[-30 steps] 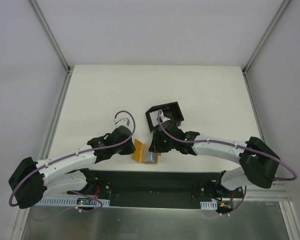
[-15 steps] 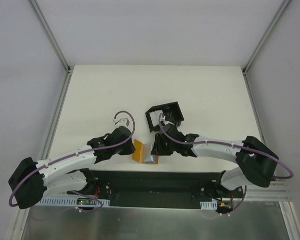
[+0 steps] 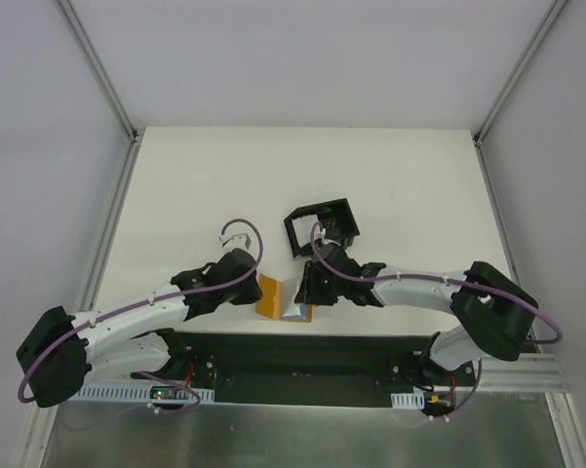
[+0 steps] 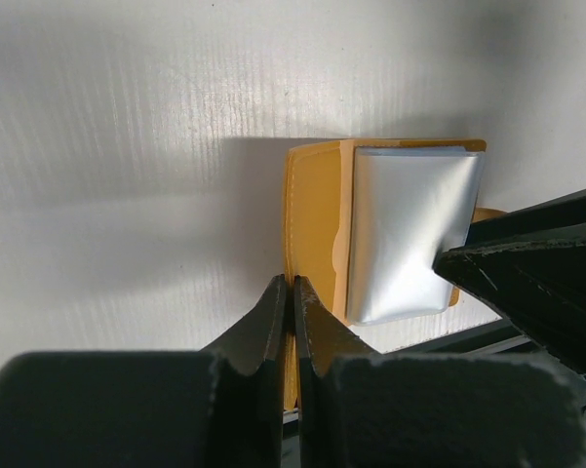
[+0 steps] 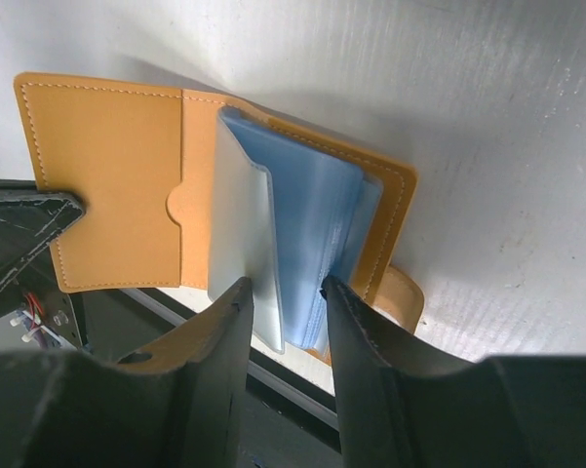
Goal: Put the credit cards into the card holder
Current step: Open the card holder at the center of the board.
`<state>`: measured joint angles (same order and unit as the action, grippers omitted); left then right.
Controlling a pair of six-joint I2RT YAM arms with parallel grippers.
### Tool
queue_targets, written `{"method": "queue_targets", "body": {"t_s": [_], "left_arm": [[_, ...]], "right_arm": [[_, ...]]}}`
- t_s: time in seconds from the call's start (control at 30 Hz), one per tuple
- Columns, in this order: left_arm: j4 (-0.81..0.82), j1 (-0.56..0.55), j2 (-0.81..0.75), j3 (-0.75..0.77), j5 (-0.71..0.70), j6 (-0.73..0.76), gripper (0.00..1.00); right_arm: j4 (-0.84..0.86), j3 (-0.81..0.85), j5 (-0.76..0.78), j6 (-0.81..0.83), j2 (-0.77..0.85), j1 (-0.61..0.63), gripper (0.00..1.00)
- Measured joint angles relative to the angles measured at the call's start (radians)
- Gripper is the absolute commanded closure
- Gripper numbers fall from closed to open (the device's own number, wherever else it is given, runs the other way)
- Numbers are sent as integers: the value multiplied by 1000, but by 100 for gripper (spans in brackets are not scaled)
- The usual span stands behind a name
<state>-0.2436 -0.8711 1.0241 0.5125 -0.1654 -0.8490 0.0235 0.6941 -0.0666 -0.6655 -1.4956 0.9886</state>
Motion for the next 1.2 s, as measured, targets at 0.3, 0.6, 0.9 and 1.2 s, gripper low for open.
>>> {"method": "queue_targets", "body": {"t_s": [0.3, 0.6, 0.9, 1.2], "left_arm": [[0, 0, 0, -9, 0, -5, 100], [0, 0, 4, -12, 0, -6, 100], [5, 0, 13, -28, -2, -20, 100], [48, 0, 23, -91, -2, -56, 100]], "right_arm": [[-2, -22, 17, -2, 35, -2, 60], [2, -24, 10, -7, 27, -3, 60], [40, -24, -36, -37, -16, -18, 58], [172, -42, -117, -75, -52, -31, 57]]}}
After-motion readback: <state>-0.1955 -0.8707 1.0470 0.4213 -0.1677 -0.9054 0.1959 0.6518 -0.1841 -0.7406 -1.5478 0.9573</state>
